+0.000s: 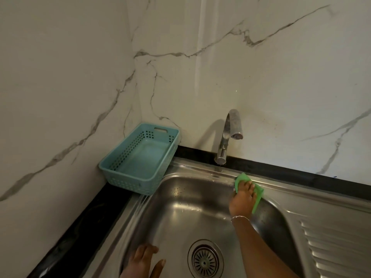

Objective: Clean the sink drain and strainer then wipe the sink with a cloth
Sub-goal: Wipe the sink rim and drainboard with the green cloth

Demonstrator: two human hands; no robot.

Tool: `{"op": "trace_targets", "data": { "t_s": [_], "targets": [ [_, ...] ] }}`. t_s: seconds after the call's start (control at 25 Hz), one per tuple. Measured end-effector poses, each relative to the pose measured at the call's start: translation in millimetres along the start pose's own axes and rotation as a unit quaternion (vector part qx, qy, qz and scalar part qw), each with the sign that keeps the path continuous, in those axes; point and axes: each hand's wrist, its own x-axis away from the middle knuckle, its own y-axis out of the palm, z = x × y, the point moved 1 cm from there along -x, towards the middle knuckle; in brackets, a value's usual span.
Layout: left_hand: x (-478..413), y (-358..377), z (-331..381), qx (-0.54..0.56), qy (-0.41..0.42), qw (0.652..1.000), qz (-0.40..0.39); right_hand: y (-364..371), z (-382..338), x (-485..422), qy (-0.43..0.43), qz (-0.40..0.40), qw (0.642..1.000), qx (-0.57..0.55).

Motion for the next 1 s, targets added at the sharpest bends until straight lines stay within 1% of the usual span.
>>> {"op": "trace_targets", "data": {
  "t_s": [0.04,0.08,0.12,0.16,0.24,0.32,0.36,0.4,0.44,0.48,0.56,0.72,0.8,0.88,0.92,1.0],
  "targets": [
    [4,0,0,0.018,0.013,0.999,-0.027,7,-7,3,-0.012,-0.004,1.000,0.008],
    [5,0,5,-0.002,0.028,0.998,-0.054,14,-15,6,-0.023,-0.005,1.000,0.010],
    [5,-6,10,-0.018,0.013,0.996,-0.084,20,-23,8,-0.036,-0.006,0.999,0.012],
    [4,-4,10,-0.041,0.007,0.995,-0.091,26,-31,10,-0.044,-0.007,0.999,0.009],
    [5,2,12,-0.060,0.001,0.988,-0.139,36,-46,16,-0.053,-0.012,0.999,0.000],
    [7,3,10,-0.095,0.024,0.979,-0.181,45,-58,21,-0.059,-0.018,0.998,-0.013],
    [4,0,7,-0.084,0.032,0.980,-0.177,49,-64,23,-0.063,-0.022,0.997,-0.022],
    [3,3,3,-0.074,0.041,0.986,-0.142,53,-70,25,-0.067,-0.027,0.997,-0.031],
    [4,11,-7,-0.089,0.054,0.989,-0.107,56,-76,27,-0.074,-0.033,0.996,-0.038],
    [3,14,-11,-0.103,0.033,0.986,-0.125,58,-83,28,-0.083,-0.041,0.995,-0.042],
    [1,16,-14,-0.135,0.018,0.977,-0.163,63,-94,29,-0.111,-0.069,0.991,-0.035],
    [2,18,-13,-0.161,0.028,0.970,-0.179,67,-109,28,-0.161,-0.125,0.979,-0.028],
    [1,19,-14,-0.158,0.028,0.970,-0.184,66,-113,29,-0.208,-0.171,0.962,-0.042],
    [1,18,-14,-0.154,0.024,0.968,-0.198,60,-118,30,-0.251,-0.236,0.934,-0.091],
    [1,18,-15,-0.151,0.023,0.968,-0.199,54,-120,31,-0.250,-0.275,0.918,-0.138],
    [1,16,-15,-0.152,0.017,0.967,-0.203,38,-120,37,-0.204,-0.355,0.878,-0.246]
  ]
}}
